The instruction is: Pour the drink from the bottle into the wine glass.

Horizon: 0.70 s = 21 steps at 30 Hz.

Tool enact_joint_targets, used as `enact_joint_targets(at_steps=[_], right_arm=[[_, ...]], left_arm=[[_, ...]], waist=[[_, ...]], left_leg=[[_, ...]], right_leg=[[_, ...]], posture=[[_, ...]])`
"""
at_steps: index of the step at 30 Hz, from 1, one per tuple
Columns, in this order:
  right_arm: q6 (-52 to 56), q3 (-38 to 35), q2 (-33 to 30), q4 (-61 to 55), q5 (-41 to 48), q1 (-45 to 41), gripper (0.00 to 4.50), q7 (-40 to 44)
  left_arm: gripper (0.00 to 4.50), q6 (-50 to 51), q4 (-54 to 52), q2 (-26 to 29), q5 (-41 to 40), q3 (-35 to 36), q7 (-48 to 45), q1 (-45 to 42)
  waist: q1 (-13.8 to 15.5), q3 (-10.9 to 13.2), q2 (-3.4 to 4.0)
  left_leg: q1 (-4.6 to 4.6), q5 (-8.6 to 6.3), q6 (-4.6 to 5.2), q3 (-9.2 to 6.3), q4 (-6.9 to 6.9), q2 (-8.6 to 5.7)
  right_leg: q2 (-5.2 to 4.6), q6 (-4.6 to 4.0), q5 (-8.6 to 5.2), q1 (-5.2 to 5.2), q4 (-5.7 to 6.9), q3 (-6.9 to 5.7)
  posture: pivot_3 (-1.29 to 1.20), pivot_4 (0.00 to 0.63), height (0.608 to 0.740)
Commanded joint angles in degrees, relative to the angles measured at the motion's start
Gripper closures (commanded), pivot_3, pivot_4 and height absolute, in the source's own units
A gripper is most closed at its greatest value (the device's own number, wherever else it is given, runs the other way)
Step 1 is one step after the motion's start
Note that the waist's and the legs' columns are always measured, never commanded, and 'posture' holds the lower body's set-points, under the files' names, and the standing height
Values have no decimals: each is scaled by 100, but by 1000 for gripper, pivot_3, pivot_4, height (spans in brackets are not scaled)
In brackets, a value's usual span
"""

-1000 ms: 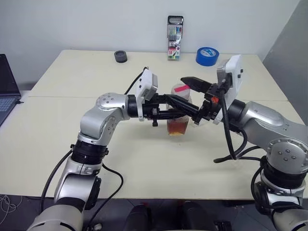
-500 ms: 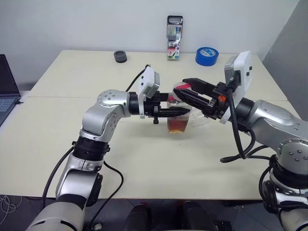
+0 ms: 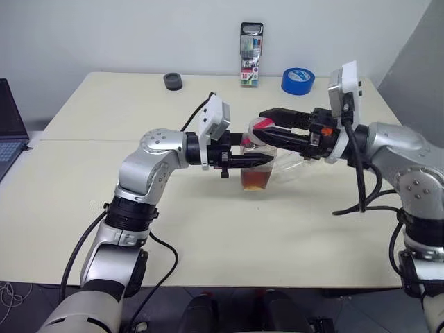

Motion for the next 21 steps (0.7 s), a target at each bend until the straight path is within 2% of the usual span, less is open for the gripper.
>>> enact_joint_targets(at_steps=[1,3,7,13,16,21], right_arm=[[-412,360,5,457,-498,-227,2039,744],[-490,368,-6,621,-604,-275,1503,988],[-419,217,-76,676,-675,-269,108,1110],[494,-683,-388,-364,-93,202,17,198],[981,-1026,-34,-1175,302,500,17,-861],[1311,-1027,623,-2131,377,809,17,-2298]], left_arm=[[2681,-43,-271,-64,-208,129,-64,-210],[2681,-35,-281,-52,-209,143,-67,-202],[2681,-49,-304,8,-196,181,-59,-146],[2681,-78,-321,82,-173,274,34,-36],[2681,-80,-354,64,-179,278,70,12],[2681,-134,-277,-2,-138,258,116,-12]], waist=[[7,0,0],[20,1,-1],[26,2,0],[45,2,0],[27,2,0],[19,2,0]], left_leg=[[-1,0,0,0,0,0],[-2,0,-1,-1,3,0],[-5,1,-3,0,4,-1],[-8,2,-3,-3,4,-1],[-6,2,-4,-4,3,1],[-4,2,-4,-5,4,0]], right_leg=[[0,0,0,0,0,0],[-2,0,0,1,-2,-2],[-7,0,0,0,-3,-2],[-8,0,0,0,-6,-2],[-8,0,0,0,-3,-2],[-7,0,0,-2,6,0]], posture=[[0,150,740],[0,150,740],[0,150,740],[0,150,740],[0,150,740],[0,150,740]])
